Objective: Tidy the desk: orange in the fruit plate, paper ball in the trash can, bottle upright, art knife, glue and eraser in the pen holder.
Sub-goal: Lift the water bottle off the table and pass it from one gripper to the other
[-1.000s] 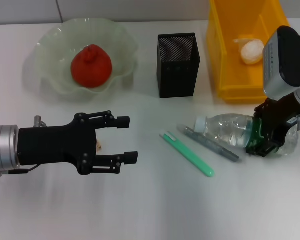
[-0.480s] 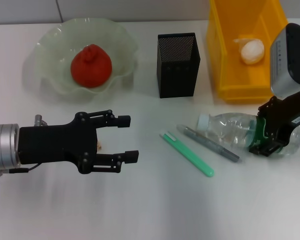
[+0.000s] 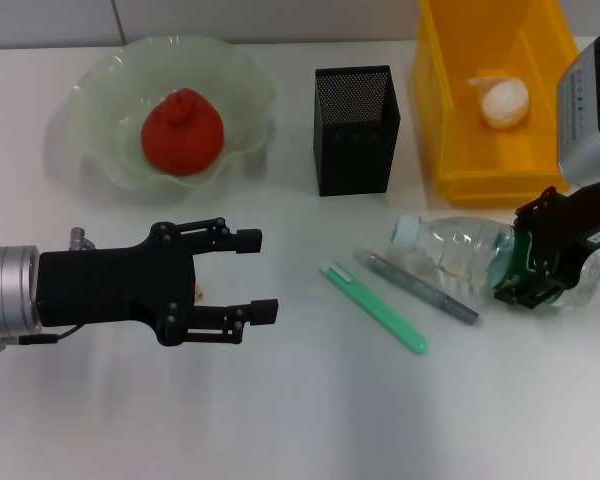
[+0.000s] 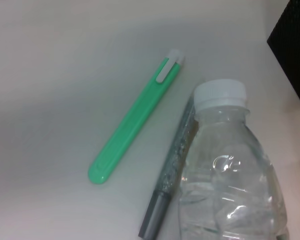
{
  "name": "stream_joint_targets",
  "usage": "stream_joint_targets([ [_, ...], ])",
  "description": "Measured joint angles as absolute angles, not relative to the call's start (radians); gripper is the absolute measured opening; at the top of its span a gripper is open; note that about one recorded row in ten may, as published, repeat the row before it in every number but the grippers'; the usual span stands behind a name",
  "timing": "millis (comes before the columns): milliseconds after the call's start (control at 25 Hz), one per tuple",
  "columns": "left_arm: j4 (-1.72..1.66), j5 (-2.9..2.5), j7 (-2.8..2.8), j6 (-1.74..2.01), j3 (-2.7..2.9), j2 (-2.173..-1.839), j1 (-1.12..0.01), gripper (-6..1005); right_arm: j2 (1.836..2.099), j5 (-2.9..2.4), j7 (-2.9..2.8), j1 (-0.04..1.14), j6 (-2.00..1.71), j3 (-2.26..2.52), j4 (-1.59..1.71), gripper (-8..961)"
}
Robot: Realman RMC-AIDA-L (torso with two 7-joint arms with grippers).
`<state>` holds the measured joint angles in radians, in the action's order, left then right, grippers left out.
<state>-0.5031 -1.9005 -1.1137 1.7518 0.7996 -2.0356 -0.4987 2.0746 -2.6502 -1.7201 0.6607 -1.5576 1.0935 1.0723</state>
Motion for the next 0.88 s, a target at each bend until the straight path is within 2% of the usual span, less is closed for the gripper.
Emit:
stream_joint_targets([
  [320, -0.503, -1.9, -1.112, 1.752, 0.798, -2.039, -0.497, 802, 2.068, -2.556, -1.682, 0.63, -1.599, 1.046, 1.108, 774],
  [880, -0.473, -1.838, -1.116, 1.753, 0.72, -2.066, -0.506, 801, 2.076, -2.156, -1.407, 0.458, -1.574, 0.918, 1.107, 777],
])
